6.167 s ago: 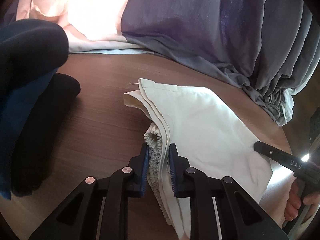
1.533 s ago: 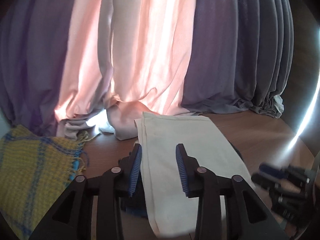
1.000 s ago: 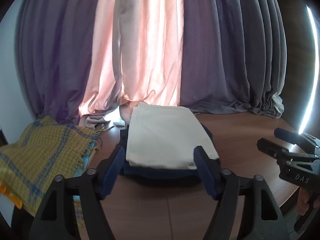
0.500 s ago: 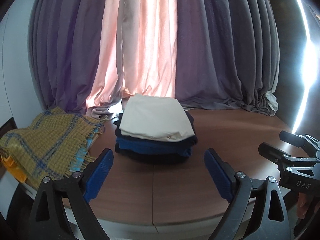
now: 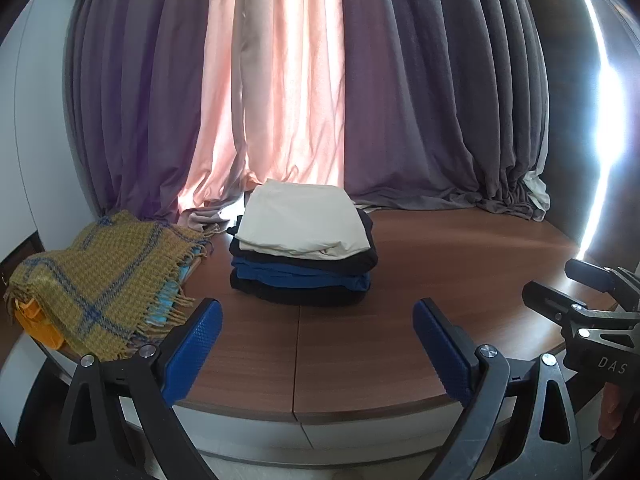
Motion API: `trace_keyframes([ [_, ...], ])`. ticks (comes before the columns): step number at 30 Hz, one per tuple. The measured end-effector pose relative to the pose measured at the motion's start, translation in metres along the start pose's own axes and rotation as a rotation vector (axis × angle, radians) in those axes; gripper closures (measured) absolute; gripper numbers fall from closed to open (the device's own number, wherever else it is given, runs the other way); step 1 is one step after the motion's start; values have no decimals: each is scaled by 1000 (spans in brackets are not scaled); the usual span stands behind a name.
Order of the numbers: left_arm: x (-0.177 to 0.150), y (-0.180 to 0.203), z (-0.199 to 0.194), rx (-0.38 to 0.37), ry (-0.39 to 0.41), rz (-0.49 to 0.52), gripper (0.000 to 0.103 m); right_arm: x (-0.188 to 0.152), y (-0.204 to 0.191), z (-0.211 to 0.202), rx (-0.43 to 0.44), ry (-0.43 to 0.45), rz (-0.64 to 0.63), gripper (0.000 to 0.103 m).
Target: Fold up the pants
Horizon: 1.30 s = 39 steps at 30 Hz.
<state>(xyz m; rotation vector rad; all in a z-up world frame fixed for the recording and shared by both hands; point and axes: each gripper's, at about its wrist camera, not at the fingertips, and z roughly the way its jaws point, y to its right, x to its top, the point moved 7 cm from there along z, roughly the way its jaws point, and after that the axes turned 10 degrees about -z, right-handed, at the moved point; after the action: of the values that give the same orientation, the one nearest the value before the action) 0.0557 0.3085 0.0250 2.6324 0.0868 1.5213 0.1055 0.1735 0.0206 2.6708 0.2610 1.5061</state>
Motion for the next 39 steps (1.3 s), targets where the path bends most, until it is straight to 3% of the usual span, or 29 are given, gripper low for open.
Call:
trace_keyframes([
  [39,-6,24,-21,-24,-2,21,3,-15,24,-40,-42,21,18,18],
])
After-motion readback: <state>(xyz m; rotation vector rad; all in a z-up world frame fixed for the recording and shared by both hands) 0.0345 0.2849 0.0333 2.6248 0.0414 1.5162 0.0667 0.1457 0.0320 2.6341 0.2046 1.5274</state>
